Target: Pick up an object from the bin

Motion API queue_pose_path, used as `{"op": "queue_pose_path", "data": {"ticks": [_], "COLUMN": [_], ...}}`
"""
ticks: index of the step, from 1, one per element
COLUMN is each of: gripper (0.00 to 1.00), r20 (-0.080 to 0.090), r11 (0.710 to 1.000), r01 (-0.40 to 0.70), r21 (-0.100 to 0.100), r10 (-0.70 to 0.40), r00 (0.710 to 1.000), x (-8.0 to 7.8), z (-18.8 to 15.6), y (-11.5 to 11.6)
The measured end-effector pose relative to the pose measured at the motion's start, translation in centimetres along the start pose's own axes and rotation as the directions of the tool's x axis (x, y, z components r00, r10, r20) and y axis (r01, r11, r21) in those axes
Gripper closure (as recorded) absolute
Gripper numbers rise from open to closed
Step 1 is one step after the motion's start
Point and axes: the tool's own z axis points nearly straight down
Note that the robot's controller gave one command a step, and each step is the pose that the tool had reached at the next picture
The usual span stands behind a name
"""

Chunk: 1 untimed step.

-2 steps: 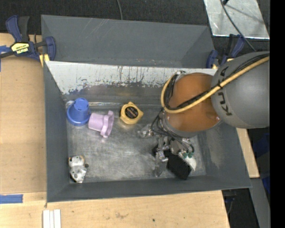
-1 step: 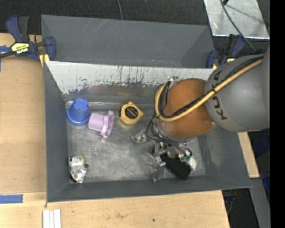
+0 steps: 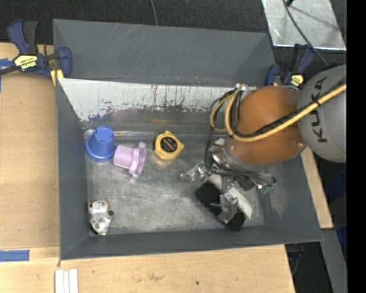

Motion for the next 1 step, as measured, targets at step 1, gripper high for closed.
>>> {"op": "queue_pose_path", "data": {"ticks": [1], "gripper": [0.00], "r20": [0.004], "r11": [1.000], "r01": [0.011], "r21": [0.007], "r10": [-0.011], "r00": [1.000], "x": [0.63], "z": [-2.14], "y": [-1.25]}}
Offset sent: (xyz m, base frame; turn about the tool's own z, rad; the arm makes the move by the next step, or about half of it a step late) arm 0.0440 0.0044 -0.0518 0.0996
